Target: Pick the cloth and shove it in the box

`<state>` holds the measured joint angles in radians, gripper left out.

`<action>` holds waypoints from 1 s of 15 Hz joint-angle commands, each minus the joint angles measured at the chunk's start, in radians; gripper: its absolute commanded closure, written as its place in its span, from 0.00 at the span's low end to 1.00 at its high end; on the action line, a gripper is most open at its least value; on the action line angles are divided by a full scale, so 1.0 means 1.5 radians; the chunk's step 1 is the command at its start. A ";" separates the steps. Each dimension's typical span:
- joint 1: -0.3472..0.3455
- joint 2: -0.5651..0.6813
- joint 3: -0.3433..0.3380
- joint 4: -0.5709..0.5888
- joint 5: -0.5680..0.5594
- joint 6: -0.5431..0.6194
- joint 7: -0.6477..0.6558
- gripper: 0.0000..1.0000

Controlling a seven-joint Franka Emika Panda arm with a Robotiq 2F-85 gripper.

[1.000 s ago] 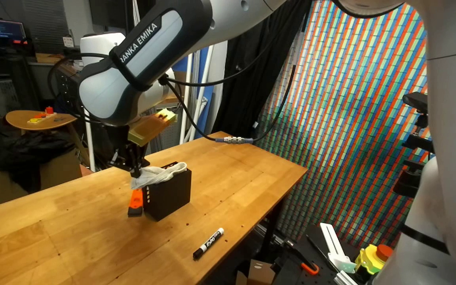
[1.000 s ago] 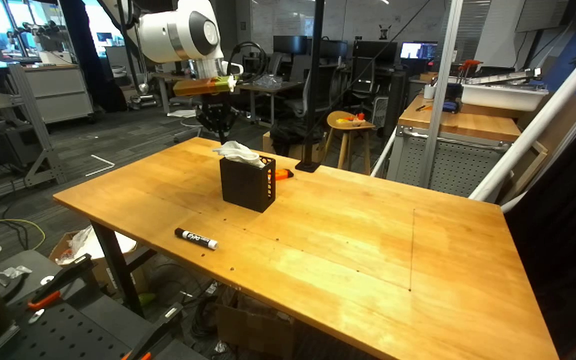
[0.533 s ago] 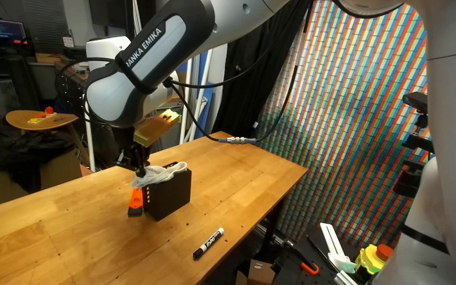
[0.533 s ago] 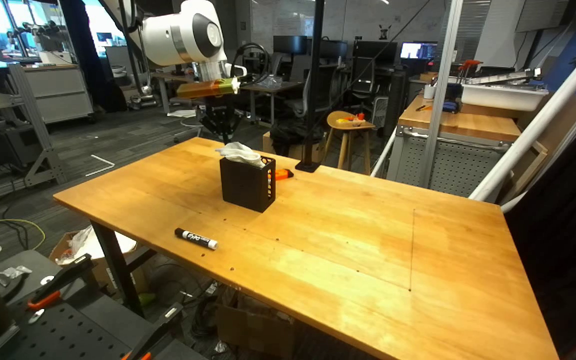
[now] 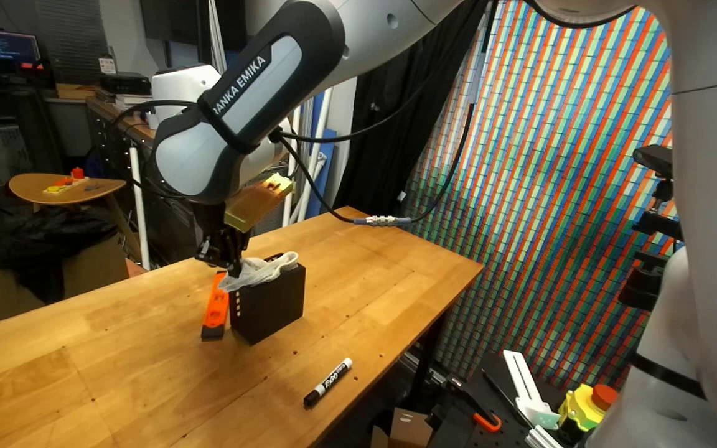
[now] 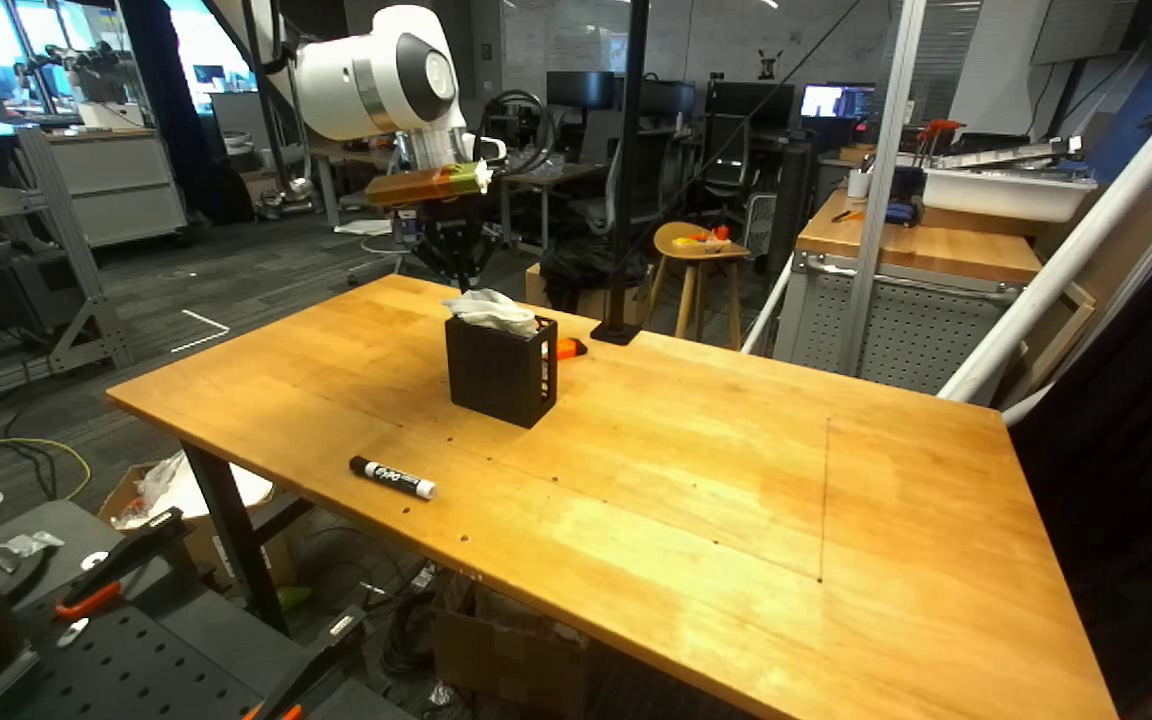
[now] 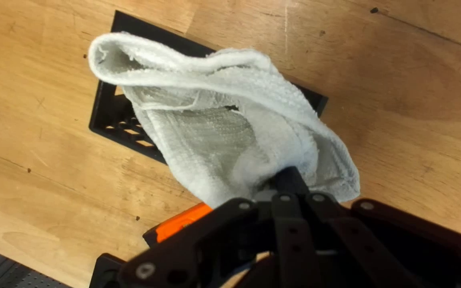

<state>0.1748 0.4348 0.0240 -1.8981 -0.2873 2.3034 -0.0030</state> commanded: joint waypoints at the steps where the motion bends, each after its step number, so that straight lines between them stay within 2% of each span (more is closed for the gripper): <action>1: -0.005 -0.018 -0.004 -0.027 -0.013 0.016 0.016 1.00; 15: -0.017 -0.039 -0.028 -0.041 -0.019 0.004 0.053 1.00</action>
<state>0.1584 0.4105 -0.0130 -1.9228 -0.2965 2.3042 0.0460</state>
